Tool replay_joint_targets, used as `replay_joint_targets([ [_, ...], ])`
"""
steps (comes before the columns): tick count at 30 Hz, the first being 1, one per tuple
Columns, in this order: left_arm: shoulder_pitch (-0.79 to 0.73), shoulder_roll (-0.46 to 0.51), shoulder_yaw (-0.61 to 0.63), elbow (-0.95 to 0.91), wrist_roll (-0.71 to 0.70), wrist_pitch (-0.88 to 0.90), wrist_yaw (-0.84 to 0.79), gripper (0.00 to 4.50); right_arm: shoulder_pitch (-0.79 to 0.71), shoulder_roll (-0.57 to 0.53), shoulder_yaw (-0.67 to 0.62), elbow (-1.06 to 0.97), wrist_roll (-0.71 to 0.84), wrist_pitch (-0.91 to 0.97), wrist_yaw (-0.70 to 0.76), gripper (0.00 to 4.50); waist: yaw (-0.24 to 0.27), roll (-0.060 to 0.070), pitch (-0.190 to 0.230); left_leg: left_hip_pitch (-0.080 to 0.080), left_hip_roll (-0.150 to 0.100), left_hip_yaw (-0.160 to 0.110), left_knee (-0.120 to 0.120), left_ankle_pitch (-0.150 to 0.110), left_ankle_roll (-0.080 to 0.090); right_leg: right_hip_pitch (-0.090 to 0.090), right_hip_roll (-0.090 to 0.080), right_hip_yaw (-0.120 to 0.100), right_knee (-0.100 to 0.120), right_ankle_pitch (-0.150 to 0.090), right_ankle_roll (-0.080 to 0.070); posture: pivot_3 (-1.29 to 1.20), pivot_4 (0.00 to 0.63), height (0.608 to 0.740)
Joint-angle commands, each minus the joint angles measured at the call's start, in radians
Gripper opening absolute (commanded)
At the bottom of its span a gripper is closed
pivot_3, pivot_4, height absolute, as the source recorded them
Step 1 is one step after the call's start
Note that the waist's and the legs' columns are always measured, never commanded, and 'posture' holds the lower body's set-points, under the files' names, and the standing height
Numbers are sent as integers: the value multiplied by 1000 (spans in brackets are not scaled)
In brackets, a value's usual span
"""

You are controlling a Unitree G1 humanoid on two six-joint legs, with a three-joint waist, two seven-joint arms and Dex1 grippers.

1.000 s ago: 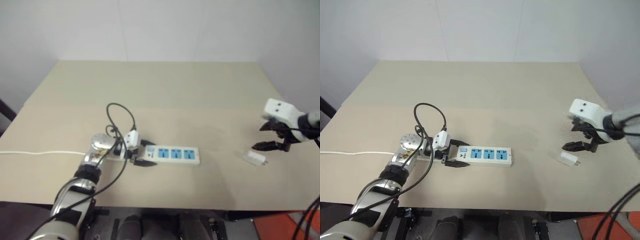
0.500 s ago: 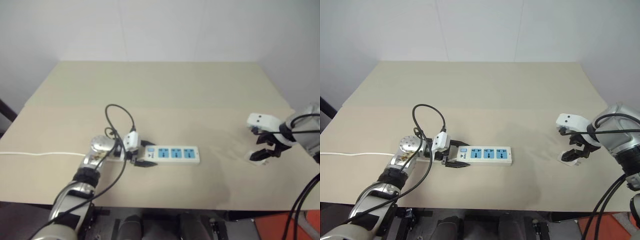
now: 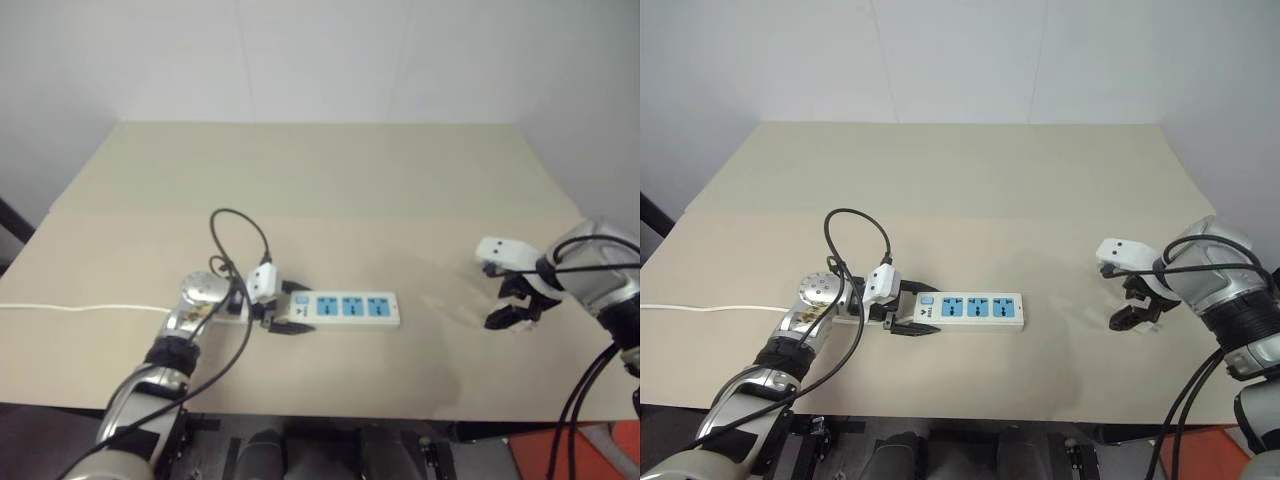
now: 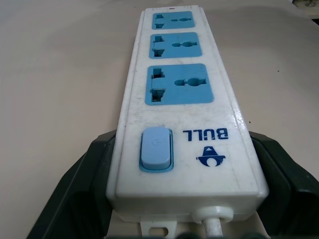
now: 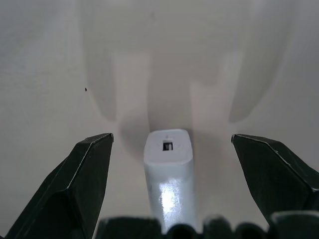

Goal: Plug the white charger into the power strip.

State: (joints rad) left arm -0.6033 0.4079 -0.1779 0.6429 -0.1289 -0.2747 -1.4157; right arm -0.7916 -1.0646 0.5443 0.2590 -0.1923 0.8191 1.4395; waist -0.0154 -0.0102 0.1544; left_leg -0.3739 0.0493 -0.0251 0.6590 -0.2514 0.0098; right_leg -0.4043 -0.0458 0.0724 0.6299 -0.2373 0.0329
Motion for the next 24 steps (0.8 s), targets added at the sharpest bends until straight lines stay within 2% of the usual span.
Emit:
replay_joint_targets([
  [1,22,17,-16,-16,9,11,-8,3312,9,-3,-3,4,-24,3,-2,4500,0,0,0,0,0,0,0,0,0,0,0,0,0,0,0,0,150,740],
  [3,23,18,-17,-19,8,12,-10,3312,15,-1,-6,5,-27,3,-4,4500,0,0,0,0,0,0,0,0,0,0,0,0,0,0,0,0,150,740],
  [6,22,19,-18,-17,9,12,-10,3312,19,7,-8,2,-34,9,-8,3858,-2,0,0,0,0,0,0,0,0,0,0,0,0,0,0,0,150,740],
  [14,13,20,-22,-9,10,10,-13,3312,27,19,-12,-8,-42,15,-16,1222,-2,0,0,0,0,0,0,0,0,0,0,0,0,0,0,0,150,740],
  [20,7,20,-26,-8,11,13,-21,3312,29,22,-24,-29,-35,15,-28,1149,-2,0,0,0,0,0,0,0,0,0,0,0,0,0,0,0,150,740],
  [24,-1,24,-33,-8,13,14,-41,3312,-17,43,-130,-92,36,13,-52,1149,-6,0,0,0,0,0,0,0,0,0,0,0,0,0,0,0,150,740],
])
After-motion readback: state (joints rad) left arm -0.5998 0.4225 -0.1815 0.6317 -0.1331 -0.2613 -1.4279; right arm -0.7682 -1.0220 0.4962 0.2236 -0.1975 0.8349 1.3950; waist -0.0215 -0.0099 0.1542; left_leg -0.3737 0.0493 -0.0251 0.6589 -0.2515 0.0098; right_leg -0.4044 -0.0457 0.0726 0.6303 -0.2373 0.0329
